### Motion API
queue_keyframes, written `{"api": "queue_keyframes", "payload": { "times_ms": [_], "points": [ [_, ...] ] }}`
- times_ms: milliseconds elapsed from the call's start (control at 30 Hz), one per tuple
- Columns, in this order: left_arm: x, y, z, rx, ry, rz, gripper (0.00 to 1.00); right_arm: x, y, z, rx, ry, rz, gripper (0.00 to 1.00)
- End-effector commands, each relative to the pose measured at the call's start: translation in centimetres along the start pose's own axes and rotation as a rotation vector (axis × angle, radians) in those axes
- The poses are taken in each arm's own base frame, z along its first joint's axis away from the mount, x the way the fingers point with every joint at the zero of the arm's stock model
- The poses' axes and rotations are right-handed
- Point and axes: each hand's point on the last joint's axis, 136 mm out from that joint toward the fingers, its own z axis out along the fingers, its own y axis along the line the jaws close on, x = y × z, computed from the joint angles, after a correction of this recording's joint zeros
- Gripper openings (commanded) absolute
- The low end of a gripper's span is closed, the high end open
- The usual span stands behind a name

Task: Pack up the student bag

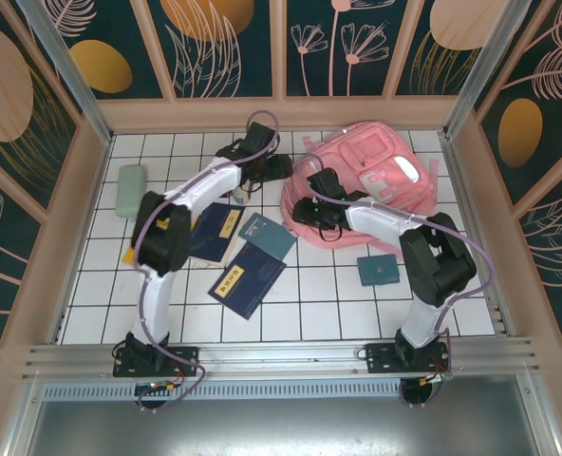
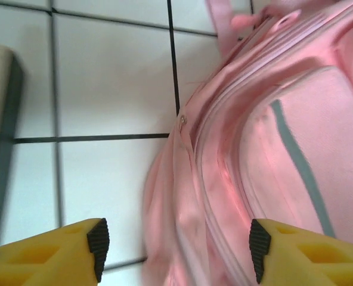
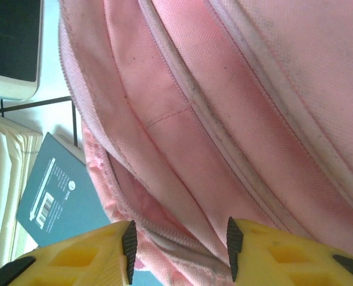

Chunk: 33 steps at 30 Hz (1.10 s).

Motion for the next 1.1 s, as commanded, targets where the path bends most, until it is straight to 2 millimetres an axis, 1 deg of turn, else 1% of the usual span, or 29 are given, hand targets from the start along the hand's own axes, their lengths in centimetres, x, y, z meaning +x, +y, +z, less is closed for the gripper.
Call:
{"api": "queue_keyframes", "payload": {
  "times_ms": [0, 67, 100, 133, 200, 333, 433, 467, 500, 533, 600, 667, 767, 867, 967, 1033, 1067],
  "points": [
    [-2.3, 3.0, -5.0, -0.048, -0.152, -0.019, 0.67, -1.6, 2.4, -2.7, -0.039, -0.066, -0.046, 0.47],
    [-1.4, 5.6, -6.8, -0.08, -0.18, -0.035, 0.68, -1.6, 3.4, -3.0, -0.051, -0.083, -0.056, 0.48],
    [-1.0, 6.6, -7.6, -0.096, -0.191, -0.033, 0.69, -1.6, 3.9, -3.2, -0.057, -0.094, -0.063, 0.48],
    [-0.6, 7.5, -8.8, -0.118, -0.214, -0.029, 0.7, -1.7, 4.7, -3.6, -0.062, -0.12, -0.072, 0.49],
    [0.9, 9.2, -10.2, -0.15, -0.216, -0.032, 0.7, -1.6, 5.7, -3.8, -0.071, -0.143, -0.071, 0.5],
    [4.5, 12.9, -11.8, -0.219, -0.196, -0.09, 0.7, -0.8, 7.8, -3.3, -0.168, -0.119, -0.059, 0.5],
    [7.3, 16.0, -12.5, -0.272, -0.182, -0.148, 0.74, -0.1, 10.1, -2.4, -0.221, -0.065, -0.077, 0.51],
    [8.1, 16.6, -12.6, -0.269, -0.178, -0.165, 0.75, 0.2, 11.1, -2.1, -0.248, -0.047, -0.08, 0.5],
    [8.9, 17.4, -12.5, -0.276, -0.17, -0.179, 0.75, 0.6, 12.1, -1.7, -0.281, -0.028, -0.082, 0.51],
    [9.5, 18.1, -12.5, -0.29, -0.165, -0.189, 0.73, 1.1, 13.1, -1.4, -0.315, -0.009, -0.087, 0.51],
    [10.9, 19.3, -12.0, -0.307, -0.137, -0.217, 0.6, 2.0, 14.2, -0.5, -0.344, 0.025, -0.076, 0.5],
    [12.0, 19.7, -11.2, -0.288, -0.106, -0.236, 0.55, 3.0, 15.1, 0.6, -0.362, 0.071, -0.07, 0.47],
    [13.7, 19.9, -9.7, -0.26, -0.058, -0.249, 0.43, 4.8, 16.2, 2.0, -0.381, 0.13, -0.075, 0.47],
    [15.1, 20.7, -8.5, -0.28, -0.019, -0.253, 0.37, 6.6, 16.7, 3.4, -0.384, 0.183, -0.076, 0.46],
    [16.6, 21.3, -7.5, -0.294, 0.033, -0.273, 0.28, 7.9, 16.6, 4.8, -0.375, 0.232, -0.067, 0.47],
    [17.8, 21.3, -7.0, -0.275, 0.067, -0.31, 0.26, 8.5, 16.2, 5.7, -0.358, 0.255, -0.06, 0.47],
    [18.5, 21.3, -6.8, -0.268, 0.084, -0.337, 0.26, 8.4, 15.9, 6.0, -0.345, 0.256, -0.054, 0.47]
  ]
}}
